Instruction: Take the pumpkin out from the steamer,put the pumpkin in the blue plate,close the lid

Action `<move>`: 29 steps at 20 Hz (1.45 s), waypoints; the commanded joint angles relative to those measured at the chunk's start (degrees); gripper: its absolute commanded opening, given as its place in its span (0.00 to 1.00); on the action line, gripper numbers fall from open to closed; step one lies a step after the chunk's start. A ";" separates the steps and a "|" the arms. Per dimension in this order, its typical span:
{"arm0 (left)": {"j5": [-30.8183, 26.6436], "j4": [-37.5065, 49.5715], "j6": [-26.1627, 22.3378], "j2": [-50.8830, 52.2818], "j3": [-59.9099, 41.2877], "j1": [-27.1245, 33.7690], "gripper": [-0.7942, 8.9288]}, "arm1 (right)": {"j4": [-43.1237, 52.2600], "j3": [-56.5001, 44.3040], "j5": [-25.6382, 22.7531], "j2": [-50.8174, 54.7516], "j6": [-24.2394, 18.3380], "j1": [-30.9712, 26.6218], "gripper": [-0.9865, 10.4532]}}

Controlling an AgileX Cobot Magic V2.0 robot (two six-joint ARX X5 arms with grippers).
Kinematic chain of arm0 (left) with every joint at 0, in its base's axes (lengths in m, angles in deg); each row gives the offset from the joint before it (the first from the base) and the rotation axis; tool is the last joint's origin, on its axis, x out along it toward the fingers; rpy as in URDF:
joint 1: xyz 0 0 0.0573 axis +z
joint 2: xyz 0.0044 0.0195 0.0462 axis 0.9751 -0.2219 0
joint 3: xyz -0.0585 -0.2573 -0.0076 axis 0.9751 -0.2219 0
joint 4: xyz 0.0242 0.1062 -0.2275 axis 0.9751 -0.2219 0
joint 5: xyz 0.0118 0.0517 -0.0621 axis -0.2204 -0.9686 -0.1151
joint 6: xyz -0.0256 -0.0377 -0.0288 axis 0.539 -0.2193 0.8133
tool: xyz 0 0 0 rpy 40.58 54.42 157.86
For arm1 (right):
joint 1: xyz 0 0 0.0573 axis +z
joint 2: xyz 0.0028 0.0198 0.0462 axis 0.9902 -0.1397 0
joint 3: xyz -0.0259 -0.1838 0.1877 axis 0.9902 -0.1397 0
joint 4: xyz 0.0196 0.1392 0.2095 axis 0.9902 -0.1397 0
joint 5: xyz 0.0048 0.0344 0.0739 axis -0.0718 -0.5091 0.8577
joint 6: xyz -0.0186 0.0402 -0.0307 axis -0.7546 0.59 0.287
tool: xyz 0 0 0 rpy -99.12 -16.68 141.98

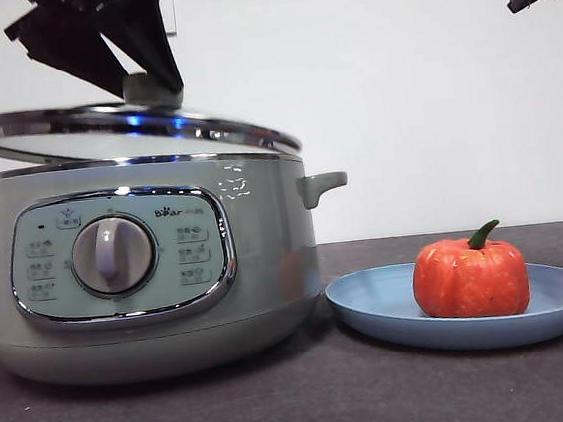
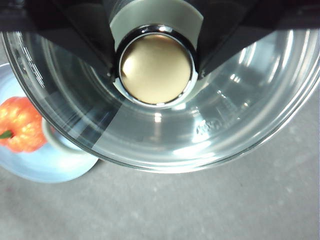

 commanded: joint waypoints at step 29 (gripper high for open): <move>-6.25 -4.92 0.37 -0.42 0.96 -0.20 0.53 | -0.26 -0.28 -0.13 -0.04 0.37 -0.02 0.61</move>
